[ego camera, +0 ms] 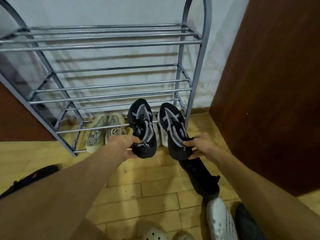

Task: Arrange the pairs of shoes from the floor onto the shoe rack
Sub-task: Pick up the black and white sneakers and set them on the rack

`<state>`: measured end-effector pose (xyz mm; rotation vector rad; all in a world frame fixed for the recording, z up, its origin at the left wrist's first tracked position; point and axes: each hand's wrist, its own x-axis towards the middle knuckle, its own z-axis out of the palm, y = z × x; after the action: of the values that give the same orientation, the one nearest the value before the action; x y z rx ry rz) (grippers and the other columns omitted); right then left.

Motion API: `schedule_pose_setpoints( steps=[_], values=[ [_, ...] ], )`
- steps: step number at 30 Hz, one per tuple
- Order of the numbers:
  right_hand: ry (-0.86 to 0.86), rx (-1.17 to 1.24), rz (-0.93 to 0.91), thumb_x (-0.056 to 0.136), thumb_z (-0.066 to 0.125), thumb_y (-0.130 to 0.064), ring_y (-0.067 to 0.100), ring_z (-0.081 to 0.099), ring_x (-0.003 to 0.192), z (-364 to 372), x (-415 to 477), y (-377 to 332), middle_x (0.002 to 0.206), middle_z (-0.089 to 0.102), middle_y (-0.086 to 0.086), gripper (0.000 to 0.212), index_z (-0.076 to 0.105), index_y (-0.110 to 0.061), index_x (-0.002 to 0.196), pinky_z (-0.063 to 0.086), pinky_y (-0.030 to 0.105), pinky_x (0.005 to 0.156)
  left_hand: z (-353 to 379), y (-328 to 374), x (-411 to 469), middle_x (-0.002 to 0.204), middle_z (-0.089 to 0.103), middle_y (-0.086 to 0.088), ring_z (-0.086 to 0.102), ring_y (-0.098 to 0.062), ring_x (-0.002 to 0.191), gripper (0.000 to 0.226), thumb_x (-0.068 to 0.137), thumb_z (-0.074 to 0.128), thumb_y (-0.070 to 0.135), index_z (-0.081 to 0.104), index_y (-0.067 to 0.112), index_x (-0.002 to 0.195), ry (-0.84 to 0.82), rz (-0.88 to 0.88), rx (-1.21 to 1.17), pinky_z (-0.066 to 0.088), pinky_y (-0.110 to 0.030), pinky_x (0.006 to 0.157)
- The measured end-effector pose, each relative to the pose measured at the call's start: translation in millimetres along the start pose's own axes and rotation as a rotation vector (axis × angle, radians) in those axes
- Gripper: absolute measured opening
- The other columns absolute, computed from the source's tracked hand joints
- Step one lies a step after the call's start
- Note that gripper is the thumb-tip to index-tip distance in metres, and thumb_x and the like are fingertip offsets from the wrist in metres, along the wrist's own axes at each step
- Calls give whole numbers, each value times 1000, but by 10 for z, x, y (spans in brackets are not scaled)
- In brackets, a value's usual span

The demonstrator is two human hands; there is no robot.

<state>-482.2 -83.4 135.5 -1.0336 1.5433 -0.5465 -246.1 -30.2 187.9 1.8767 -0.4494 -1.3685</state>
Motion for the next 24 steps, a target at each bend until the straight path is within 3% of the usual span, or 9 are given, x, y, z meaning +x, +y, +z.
schedule_pose_setpoints(
  steps=[1, 3, 5, 7, 11, 17, 20, 22, 24],
  values=[
    [11, 27, -13, 79, 75, -7, 33, 70, 86, 52, 78, -48, 96, 70, 12, 13, 65, -4, 86, 60, 34, 48, -11, 22, 97, 98, 64, -19, 63, -31, 71, 39, 77, 69, -11, 56, -7, 113, 13, 9, -10, 53, -40, 38],
    [28, 92, -38, 78, 76, -7, 33, 70, 88, 134, 251, -139, 99, 71, 12, 15, 66, -4, 90, 59, 32, 45, -14, 83, 303, 115, 63, -22, 65, -37, 93, 43, 77, 69, -10, 55, -7, 118, 28, 20, 8, 57, -47, 60],
    [58, 127, -61, 78, 77, -7, 30, 71, 83, 190, 422, -231, 97, 72, 12, 15, 67, -6, 90, 58, 32, 44, -8, 173, 507, 115, 62, -20, 63, -39, 103, 25, 78, 68, -9, 60, -6, 102, 21, 25, 34, 54, -46, 70],
    [78, 99, -93, 78, 76, -7, 26, 71, 76, 233, 589, -336, 89, 72, 7, 13, 66, -11, 86, 60, 37, 48, -3, 264, 712, 106, 63, -19, 65, -39, 93, 14, 77, 68, -11, 60, -4, 86, 22, 46, 15, 54, -45, 66],
    [90, 122, -113, 81, 74, -4, 19, 67, 68, 291, 880, -562, 81, 68, 4, 13, 64, -9, 88, 61, 36, 50, 102, 420, 1077, 101, 66, -18, 66, -32, 80, 29, 77, 68, -11, 62, -3, 104, -11, 86, -43, 53, -40, 52],
    [173, 77, -103, 84, 71, -10, 31, 70, 93, 320, 1229, -782, 101, 70, 12, 26, 66, -3, 108, 62, 40, 63, 398, 635, 1427, 92, 65, -11, 64, -21, 68, 19, 87, 61, -1, 61, 8, 104, -88, 140, -34, 51, -26, 38],
    [187, 74, -102, 89, 66, -13, 32, 69, 96, 339, 1376, -781, 107, 70, 15, 24, 64, -3, 111, 62, 44, 70, 502, 667, 1542, 80, 65, -9, 64, -19, 62, 6, 89, 60, 3, 61, 9, 88, -100, 121, -18, 48, -22, 32],
    [187, 4, -113, 93, 61, -17, 32, 69, 95, 350, 1436, -717, 108, 68, 15, 22, 63, -3, 110, 61, 38, 64, 554, 638, 1592, 82, 66, -10, 66, -22, 65, 6, 90, 59, 6, 61, 10, 85, -58, 139, -9, 53, -26, 40],
    [192, -56, -133, 95, 57, -22, 29, 68, 90, 367, 1455, -644, 105, 67, 13, 21, 62, -6, 107, 59, 31, 57, 588, 596, 1599, 100, 68, -15, 68, -30, 85, 13, 92, 57, 13, 63, 8, 103, -3, 188, 40, 59, -38, 66]
  ],
)
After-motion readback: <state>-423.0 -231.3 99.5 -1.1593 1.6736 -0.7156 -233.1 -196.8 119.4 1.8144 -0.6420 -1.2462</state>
